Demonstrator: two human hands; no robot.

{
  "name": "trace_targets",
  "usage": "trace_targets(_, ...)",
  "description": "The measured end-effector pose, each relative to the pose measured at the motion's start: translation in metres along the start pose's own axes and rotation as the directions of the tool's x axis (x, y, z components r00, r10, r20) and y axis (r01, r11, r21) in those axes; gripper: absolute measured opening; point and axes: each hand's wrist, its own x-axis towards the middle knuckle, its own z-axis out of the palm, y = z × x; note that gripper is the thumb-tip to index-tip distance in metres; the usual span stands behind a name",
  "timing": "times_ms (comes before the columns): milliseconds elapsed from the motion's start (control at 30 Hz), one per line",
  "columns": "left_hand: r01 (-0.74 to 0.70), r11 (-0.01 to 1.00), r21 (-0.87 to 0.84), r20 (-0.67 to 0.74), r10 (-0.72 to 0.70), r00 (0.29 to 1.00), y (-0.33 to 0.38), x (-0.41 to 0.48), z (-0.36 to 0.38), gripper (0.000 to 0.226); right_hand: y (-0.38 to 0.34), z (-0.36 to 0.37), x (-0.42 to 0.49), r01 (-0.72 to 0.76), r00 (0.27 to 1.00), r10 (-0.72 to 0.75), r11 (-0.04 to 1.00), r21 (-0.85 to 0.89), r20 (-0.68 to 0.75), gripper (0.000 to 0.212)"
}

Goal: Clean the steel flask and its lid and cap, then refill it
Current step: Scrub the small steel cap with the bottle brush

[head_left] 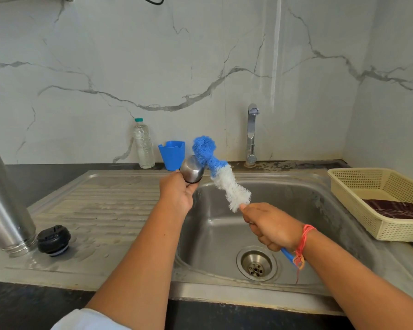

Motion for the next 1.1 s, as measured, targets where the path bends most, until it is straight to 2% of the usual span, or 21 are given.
trace_targets(200, -0.083, 0.996, 0.013, -0.172, 0.084, 0.981, 0.006, 0.009, -0.013, 0.027, 0.000, 0.004, -0.003, -0.024, 0.998, 0.028, 0.997, -0.072, 0.055, 0.040)
trace_targets(367, -0.088, 0.990, 0.114, -0.019, 0.090, 0.996, -0.008, 0.002, -0.002, 0.016, -0.002, 0.003, 0.001, -0.048, 0.998, 0.049, 0.999, -0.020, 0.032, 0.040)
trace_targets(500, -0.097, 0.993, 0.067, -0.067, 0.102, 0.993, -0.002, 0.007, -0.006, 0.016, 0.002, 0.003, -0.003, -0.081, 0.993, 0.084, 0.996, -0.040, 0.086, 0.041)
trace_targets(567, -0.083, 0.993, 0.084, -0.035, 0.086, 0.996, 0.000, 0.010, -0.012, 0.021, 0.002, 0.004, -0.003, -0.078, 0.992, 0.082, 0.996, -0.050, 0.090, 0.041)
trace_targets(700, -0.092, 0.976, 0.200, 0.102, 0.073, 0.992, -0.008, -0.005, -0.001, 0.013, -0.001, -0.002, 0.003, -0.061, 0.998, 0.062, 0.996, 0.072, -0.008, 0.039)
trace_targets(833, -0.098, 0.986, 0.134, 0.041, 0.094, 0.995, -0.008, 0.001, 0.005, 0.019, 0.007, -0.012, 0.005, -0.063, 0.994, 0.068, 0.996, 0.065, -0.080, 0.037)
trace_targets(933, -0.014, 0.997, 0.077, 0.004, 0.014, 1.000, -0.004, 0.003, 0.002, 0.031, 0.012, -0.015, 0.012, -0.052, 0.986, 0.052, 0.999, 0.006, -0.158, 0.036)
trace_targets(1100, 0.070, 0.981, -0.178, 0.019, -0.068, 0.998, 0.013, -0.001, -0.001, 0.038, 0.009, -0.015, 0.020, -0.008, 0.959, -0.075, 0.957, -0.289, -0.274, 0.024)
